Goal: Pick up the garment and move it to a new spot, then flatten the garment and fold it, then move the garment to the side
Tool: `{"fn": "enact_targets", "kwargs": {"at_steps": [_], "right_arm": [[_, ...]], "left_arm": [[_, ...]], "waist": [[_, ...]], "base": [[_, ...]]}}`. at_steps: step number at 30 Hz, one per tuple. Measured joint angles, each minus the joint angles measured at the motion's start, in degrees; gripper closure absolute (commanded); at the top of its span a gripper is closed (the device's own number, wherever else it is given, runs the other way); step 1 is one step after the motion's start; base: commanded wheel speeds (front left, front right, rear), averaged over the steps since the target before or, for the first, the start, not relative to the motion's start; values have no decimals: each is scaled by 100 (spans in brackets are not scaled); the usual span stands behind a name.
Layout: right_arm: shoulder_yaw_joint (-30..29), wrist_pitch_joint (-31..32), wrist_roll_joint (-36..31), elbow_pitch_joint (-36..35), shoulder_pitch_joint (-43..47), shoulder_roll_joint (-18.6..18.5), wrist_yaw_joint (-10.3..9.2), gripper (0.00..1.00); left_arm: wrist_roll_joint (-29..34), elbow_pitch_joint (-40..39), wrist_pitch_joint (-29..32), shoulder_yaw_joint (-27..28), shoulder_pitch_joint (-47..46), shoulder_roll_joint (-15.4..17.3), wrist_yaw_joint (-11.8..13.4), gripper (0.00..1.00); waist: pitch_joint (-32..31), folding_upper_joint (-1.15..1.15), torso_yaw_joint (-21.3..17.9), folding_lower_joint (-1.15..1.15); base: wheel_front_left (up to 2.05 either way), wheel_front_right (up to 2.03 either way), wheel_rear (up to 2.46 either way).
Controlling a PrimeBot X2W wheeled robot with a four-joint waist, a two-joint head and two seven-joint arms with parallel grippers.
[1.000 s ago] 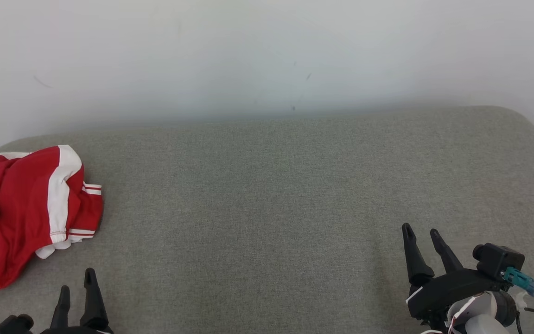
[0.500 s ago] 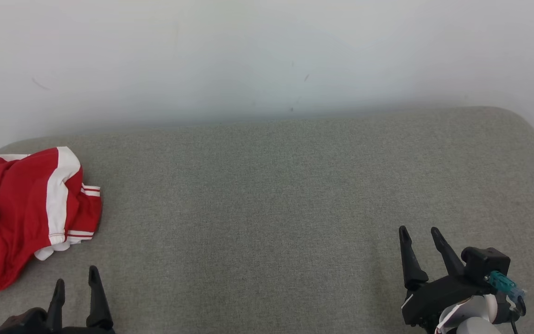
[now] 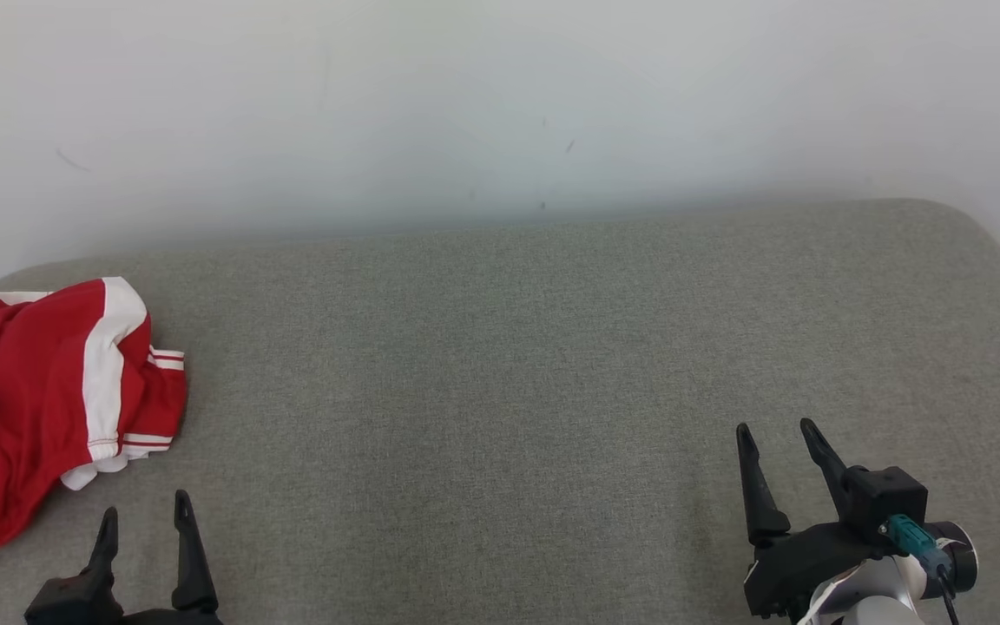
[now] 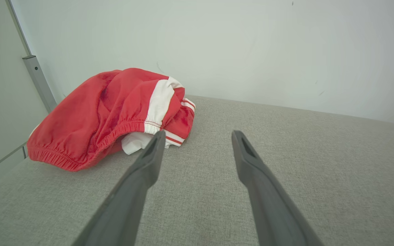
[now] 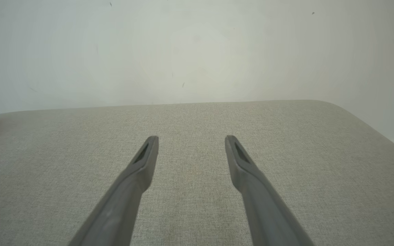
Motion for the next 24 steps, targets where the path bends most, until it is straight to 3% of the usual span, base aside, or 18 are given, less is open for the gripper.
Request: {"fn": "enact_targets", "kwargs": {"at_steps": [24], "right_arm": [[-255, 34, 10, -10, 19, 25, -1, 0]], "left_arm": [[-34, -253, 226, 22, 226, -26, 0, 0]], "waist": [[-5, 0, -18, 0]], "base": [[0, 0, 0]]}}
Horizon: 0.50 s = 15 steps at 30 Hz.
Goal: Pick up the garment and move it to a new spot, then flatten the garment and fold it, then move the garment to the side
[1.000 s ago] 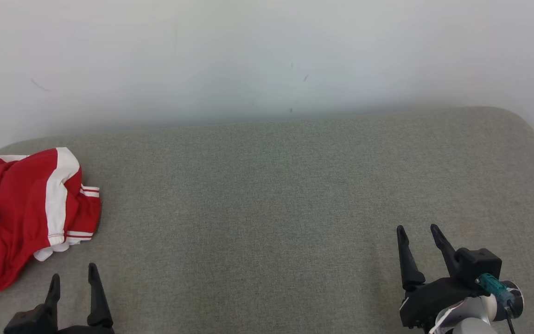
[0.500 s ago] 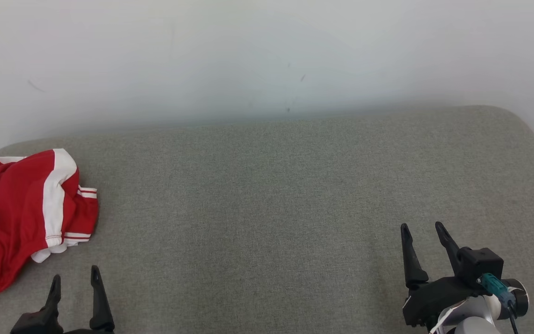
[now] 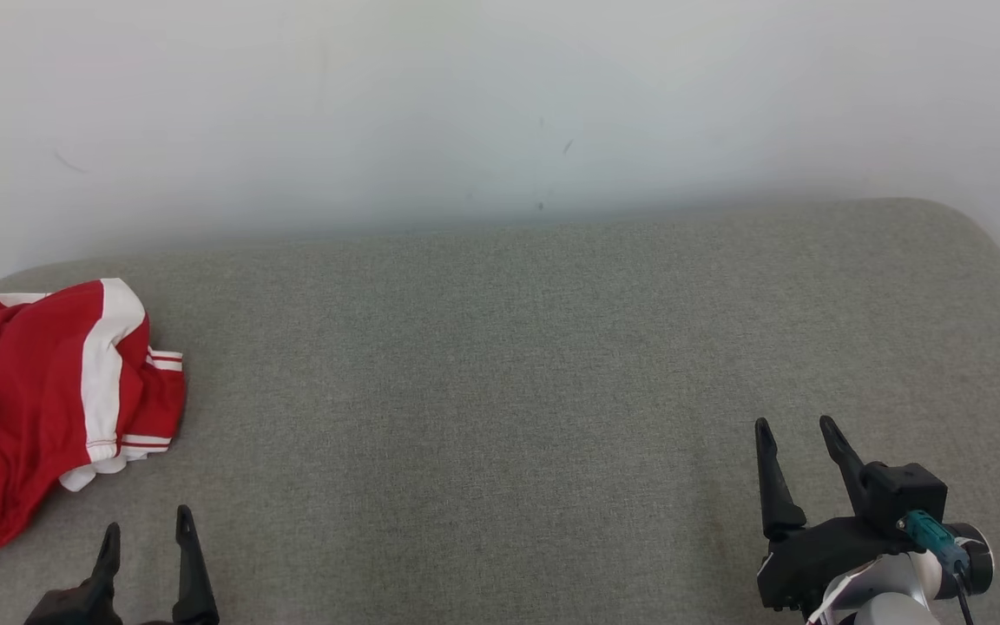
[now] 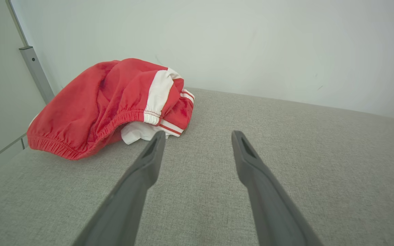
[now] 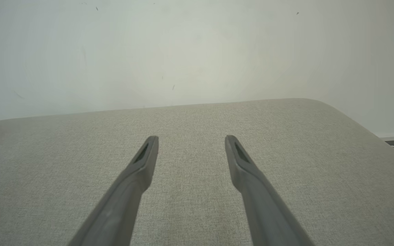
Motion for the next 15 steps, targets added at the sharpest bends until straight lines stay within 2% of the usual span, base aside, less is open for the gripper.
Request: {"fn": "enact_targets", "kwargs": {"at_steps": [15], "right_arm": [[-42, 77, -7, 0, 4, 2, 0, 0]], "left_arm": [[35, -110, 151, -1, 1, -26, 0, 0]], "waist": [[2, 0, 26, 0]], "base": [[0, 0, 0]]}}
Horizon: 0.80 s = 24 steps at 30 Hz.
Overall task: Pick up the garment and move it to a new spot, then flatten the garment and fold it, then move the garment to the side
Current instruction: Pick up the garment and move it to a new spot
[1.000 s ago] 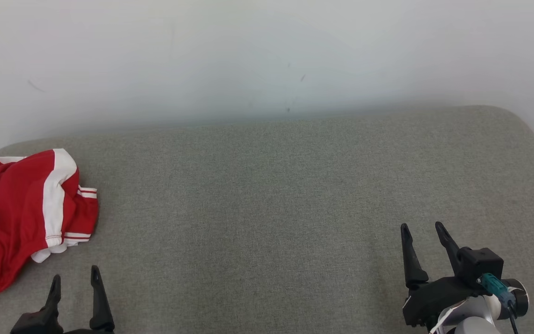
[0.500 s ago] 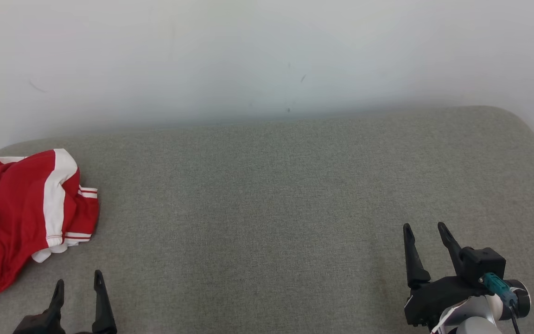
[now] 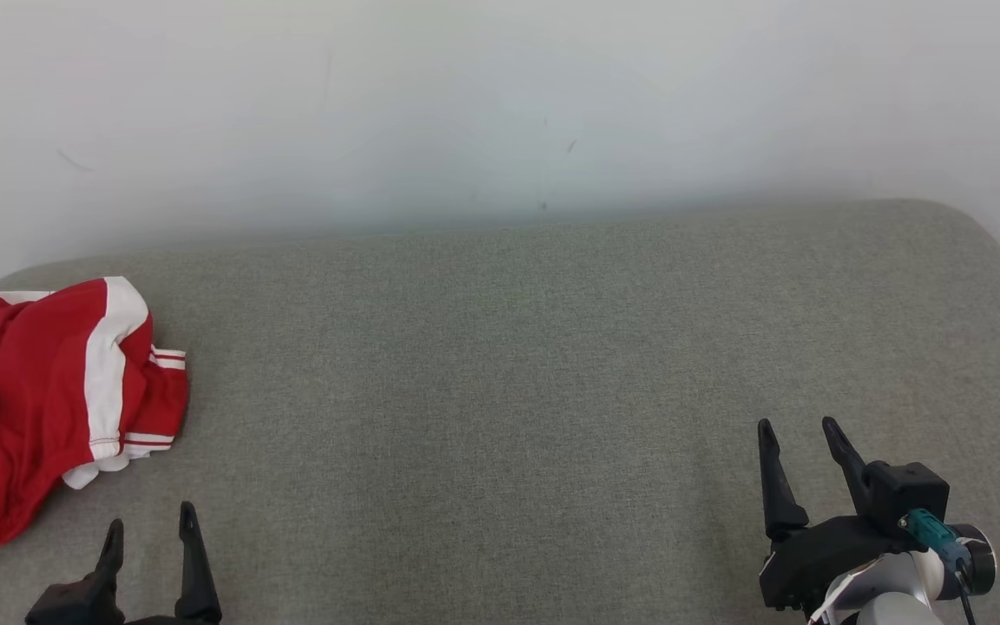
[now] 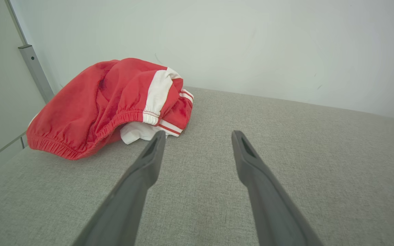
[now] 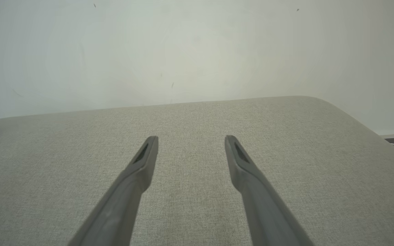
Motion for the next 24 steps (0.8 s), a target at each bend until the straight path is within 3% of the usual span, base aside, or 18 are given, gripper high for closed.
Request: {"fn": "enact_targets", "kwargs": {"at_steps": [10, 24], "right_arm": [[-83, 42, 0, -34, 60, -3, 0, 0], [-29, 44, 0, -55, 141, 25, 0, 0]], "left_arm": [[-1, -60, 93, -156, -6, -21, 0, 0], [-36, -97, 143, -111, 1, -25, 0, 0]], "waist": [[9, 0, 210, 0], [-22, 0, 953, 0]], "base": [[0, 0, 0], [0, 0, 0]]}}
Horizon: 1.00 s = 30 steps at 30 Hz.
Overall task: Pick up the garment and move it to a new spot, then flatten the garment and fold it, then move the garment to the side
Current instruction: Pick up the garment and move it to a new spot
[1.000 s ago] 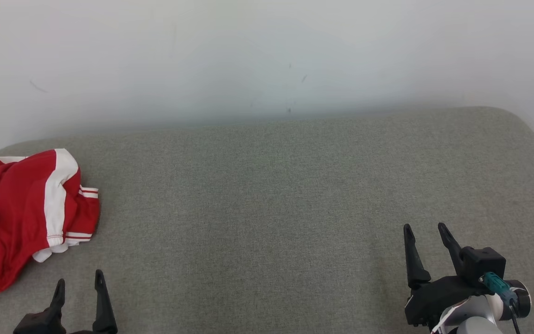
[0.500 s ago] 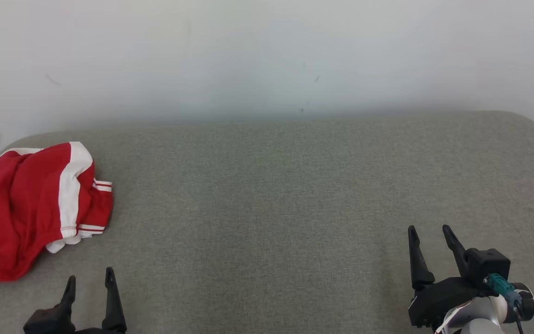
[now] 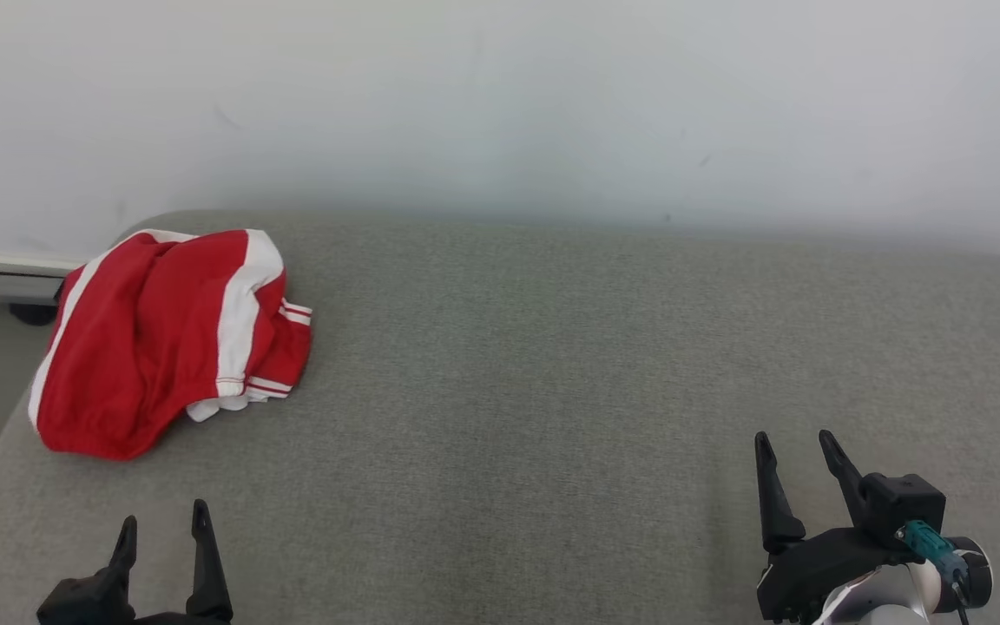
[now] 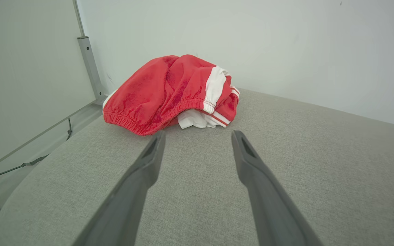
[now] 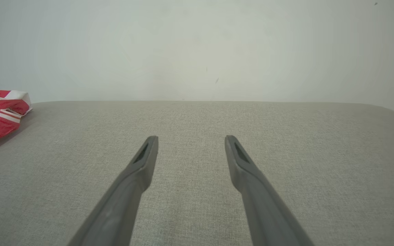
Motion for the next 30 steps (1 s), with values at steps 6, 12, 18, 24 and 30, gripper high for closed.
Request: {"fn": "enact_targets", "kwargs": {"at_steps": [6, 12, 18, 24, 30], "right_arm": [[68, 5, 0, -15, 1, 25, 8, 0], [125, 49, 0, 20, 2, 46, 18, 0], [151, 49, 1, 52, 1, 67, 43, 0], [205, 49, 3, 80, 0, 115, 59, 0], [341, 56, 4, 105, -14, 180, 110, 0]], "left_arm": [[0, -11, 8, 42, 2, -2, 0, 0], [1, -7, 101, 57, 1, -1, 0, 0], [30, -19, 110, 89, 3, 0, 0, 0], [43, -24, 152, 92, 12, 33, 0, 0], [42, -70, 178, 178, 250, 91, 1, 0]], "waist": [[-34, 0, 504, 0], [-69, 0, 937, 0], [-118, 0, 1342, 0], [-178, 0, 1694, 0], [-256, 0, 1911, 0]], "base": [[0, 0, 0], [0, 0, 0], [0, 0, 0], [0, 0, 0], [0, 0, 0]]}}
